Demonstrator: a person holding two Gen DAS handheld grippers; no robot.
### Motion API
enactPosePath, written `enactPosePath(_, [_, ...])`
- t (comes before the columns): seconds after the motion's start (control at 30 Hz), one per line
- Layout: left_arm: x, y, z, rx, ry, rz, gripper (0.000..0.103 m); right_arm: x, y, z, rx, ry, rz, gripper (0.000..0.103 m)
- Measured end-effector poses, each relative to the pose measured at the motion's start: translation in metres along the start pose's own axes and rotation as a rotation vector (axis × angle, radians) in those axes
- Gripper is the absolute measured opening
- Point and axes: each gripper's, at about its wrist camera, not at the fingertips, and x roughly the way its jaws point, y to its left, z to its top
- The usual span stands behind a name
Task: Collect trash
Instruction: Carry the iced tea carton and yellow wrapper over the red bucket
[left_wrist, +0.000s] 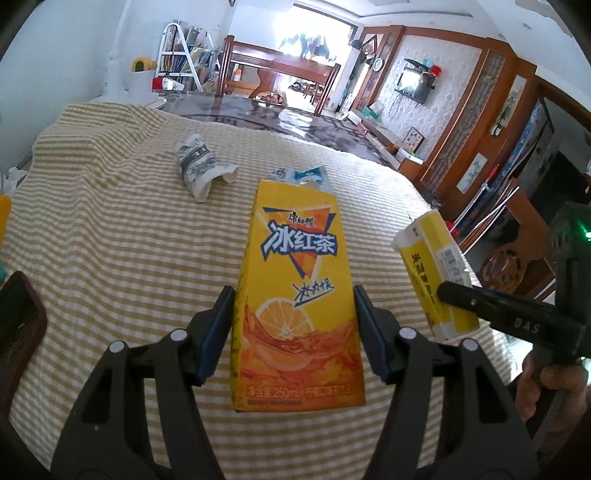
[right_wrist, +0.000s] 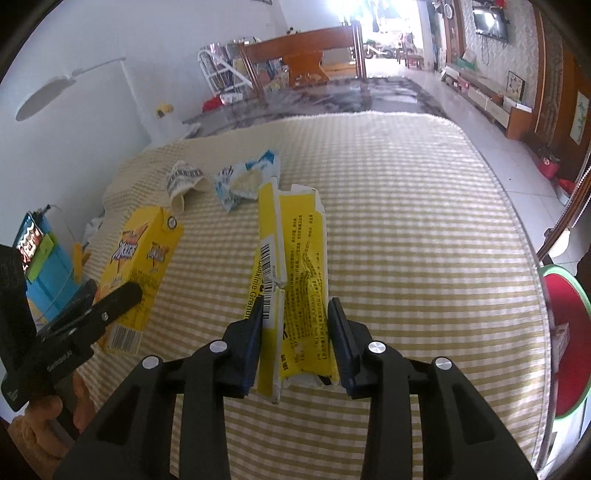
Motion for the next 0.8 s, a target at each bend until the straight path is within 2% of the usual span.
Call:
enactPosePath(0.23, [-0.014,-0.034,0.006,0.013,-0.011,-0.049,0.061,-0.031,-0.011,0.004,0.038,-0.081,0.006,0.034])
enactPosePath(0.57, [-0.028,-0.081,0.016,0.093,-0.025,-0.061,0.061,-0.082,-0.048,-0.011,0.159,-0.151,0.029,0.034])
enactPosePath(0.7, [-0.03,-0.104,0.019,0.13,-0.031,-0.098,0.061,-0.102,-0.066,-0.017,0.218,-0.162,0.056,0.034])
enactPosePath(0.8, [-0.028,-0.123,0.019,0.161,-0.028,-0.123,0.061,-0.119,-0.078,-0.02,0.241,-0.199,0.044,0.034])
